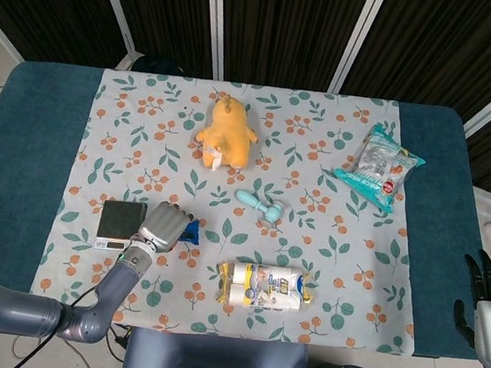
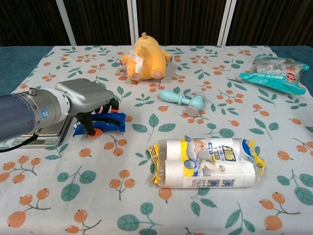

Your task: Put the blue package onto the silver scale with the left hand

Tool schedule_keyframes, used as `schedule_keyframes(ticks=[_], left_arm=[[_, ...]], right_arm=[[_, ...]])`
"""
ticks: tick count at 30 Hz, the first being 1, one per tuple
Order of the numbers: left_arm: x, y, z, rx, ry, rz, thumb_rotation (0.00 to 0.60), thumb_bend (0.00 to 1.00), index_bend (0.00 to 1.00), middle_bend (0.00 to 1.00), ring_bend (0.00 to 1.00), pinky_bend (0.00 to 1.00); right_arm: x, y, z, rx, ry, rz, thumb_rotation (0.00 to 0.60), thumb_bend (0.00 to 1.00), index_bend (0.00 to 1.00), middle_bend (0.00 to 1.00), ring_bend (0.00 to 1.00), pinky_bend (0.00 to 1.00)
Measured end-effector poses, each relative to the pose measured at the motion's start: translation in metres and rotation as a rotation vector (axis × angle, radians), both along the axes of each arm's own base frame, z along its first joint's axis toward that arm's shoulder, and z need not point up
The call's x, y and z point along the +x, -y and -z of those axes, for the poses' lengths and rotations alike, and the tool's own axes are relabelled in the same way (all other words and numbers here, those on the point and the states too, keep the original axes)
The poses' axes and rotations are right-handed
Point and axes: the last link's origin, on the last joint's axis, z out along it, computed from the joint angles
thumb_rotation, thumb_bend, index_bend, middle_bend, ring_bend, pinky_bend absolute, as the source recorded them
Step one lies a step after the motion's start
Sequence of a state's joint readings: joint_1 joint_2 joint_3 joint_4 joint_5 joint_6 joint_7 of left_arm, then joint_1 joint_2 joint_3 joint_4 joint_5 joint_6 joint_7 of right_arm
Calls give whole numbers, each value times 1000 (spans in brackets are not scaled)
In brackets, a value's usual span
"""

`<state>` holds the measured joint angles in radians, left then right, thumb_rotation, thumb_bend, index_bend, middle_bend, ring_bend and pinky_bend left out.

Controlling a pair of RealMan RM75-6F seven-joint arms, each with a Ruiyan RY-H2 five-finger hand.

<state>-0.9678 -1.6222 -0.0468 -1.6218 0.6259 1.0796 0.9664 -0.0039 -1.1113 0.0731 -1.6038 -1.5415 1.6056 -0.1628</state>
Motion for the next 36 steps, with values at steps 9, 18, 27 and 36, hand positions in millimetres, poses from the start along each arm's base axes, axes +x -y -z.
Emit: schedule_keyframes(ticks=[9, 18, 27, 36], left_arm=[[-5, -10, -36, 74, 16, 77, 600, 354, 398, 476, 355, 437], [-56, -9, -76, 87, 23, 79, 600, 354, 384, 478, 355, 436], [-111, -11, -97, 97, 23, -5, 600, 354, 381, 478, 355, 435], [-128, -15, -91, 64, 5, 4, 600, 354, 384, 480, 355, 428]], right_arm=[[1, 0, 1, 1, 0, 3, 600, 555, 59, 32, 5, 0], [1, -1, 5, 6, -2, 14, 600, 555, 59, 31, 5, 0], [0, 0, 11, 24, -13, 22, 600, 556, 59, 32, 5, 0], [0, 0, 12, 24, -16, 28, 600, 555, 59, 32, 5, 0]])
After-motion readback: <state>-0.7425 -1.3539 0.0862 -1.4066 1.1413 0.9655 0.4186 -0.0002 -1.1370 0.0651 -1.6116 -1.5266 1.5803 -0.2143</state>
